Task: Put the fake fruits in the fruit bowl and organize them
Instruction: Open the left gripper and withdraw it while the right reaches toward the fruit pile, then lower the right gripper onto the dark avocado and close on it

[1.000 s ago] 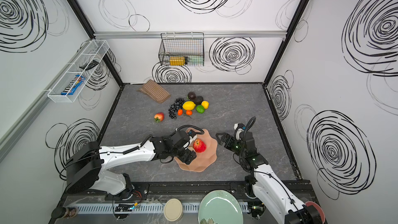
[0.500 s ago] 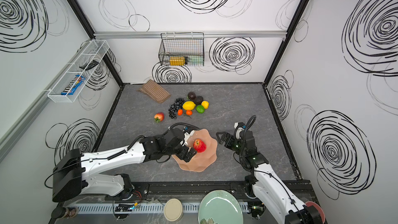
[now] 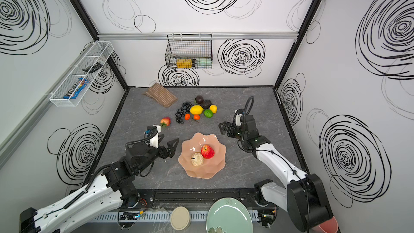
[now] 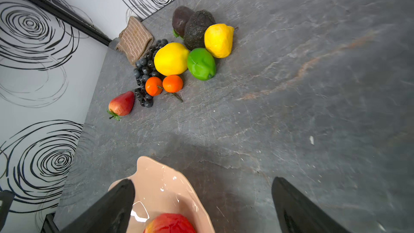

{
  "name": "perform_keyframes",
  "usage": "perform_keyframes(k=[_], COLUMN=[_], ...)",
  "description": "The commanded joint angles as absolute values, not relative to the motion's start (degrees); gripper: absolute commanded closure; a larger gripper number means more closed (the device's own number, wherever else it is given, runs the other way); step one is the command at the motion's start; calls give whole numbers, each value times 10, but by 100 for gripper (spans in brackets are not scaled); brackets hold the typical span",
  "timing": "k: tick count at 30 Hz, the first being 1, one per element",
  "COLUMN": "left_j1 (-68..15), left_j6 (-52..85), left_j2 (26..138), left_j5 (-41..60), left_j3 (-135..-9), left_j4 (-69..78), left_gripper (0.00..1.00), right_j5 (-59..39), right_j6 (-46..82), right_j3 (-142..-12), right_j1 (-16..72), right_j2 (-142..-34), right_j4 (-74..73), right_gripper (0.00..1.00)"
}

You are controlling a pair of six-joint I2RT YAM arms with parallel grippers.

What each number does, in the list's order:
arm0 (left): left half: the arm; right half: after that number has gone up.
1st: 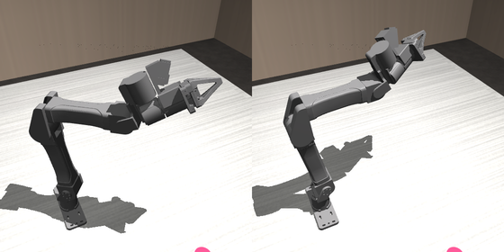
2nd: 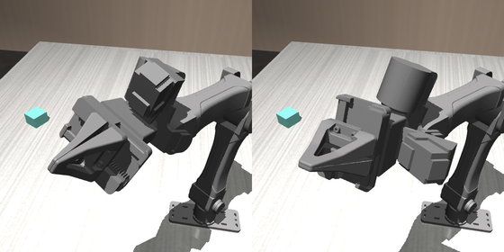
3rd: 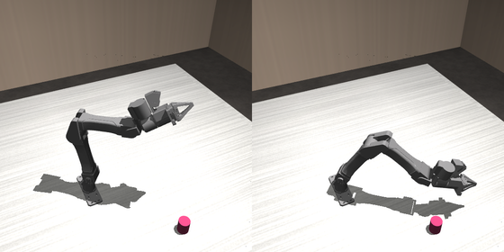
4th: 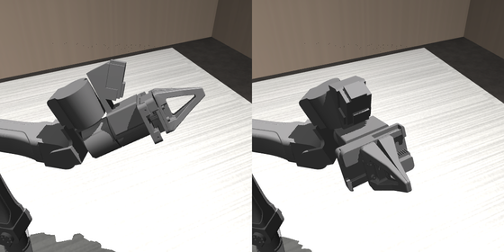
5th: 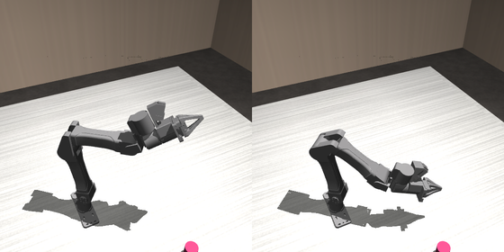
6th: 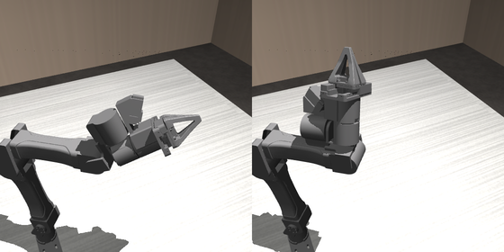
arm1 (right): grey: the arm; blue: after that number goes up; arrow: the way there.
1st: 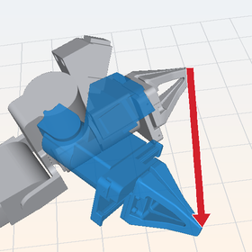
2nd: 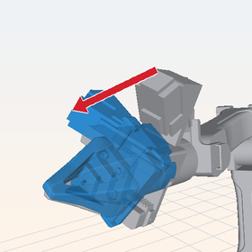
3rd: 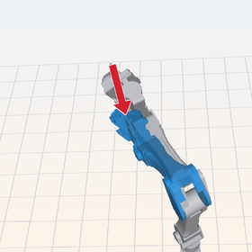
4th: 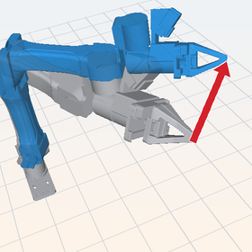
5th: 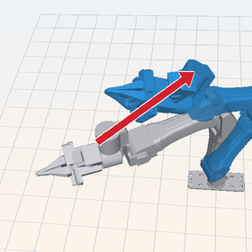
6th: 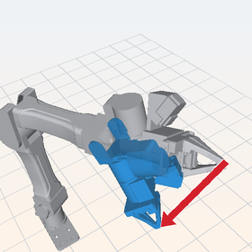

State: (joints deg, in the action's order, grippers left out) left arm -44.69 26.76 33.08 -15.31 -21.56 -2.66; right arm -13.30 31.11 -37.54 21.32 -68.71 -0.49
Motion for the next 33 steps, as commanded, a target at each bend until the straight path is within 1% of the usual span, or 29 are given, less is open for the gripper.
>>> perform_keyframes(k=[1, 5, 9, 12, 15, 22, 25, 33], left_j1=[-440, -439, -438, -434, -432, -431, -431, -430], left_j6=[293, 268, 219, 212, 212, 214, 215, 215], left_j2=[286, 240, 210, 194, 196, 224, 230, 242], left_j5=[-198, -194, -157, -136, -131, -132, -130, -131], left_j3=[-165, -112, -66, -54, -52, -60, -61, -63], left_j4=[18, 50, 95, 111, 121, 121, 123, 127], left_gripper=[0, 0, 0, 0, 0, 0, 0, 0], right_j5=[-100, -88, -71, -83, -72, -57, -49, -72], right_j6=[260, 228, 208, 199, 188, 185, 171, 107], right_j3=[-447, -526, -616, -685, -738, -839, -882, -973], right_j1=[239, 243, 232, 219, 222, 220, 223, 222], right_j2=[-753, -850, -941, -1008, -1063, -1151, -1179, -1242], right_j4=[4, 20, 66, 104, 119, 148, 160, 182], right_gripper=[0, 0, 1, 6, 8, 11, 10, 3])
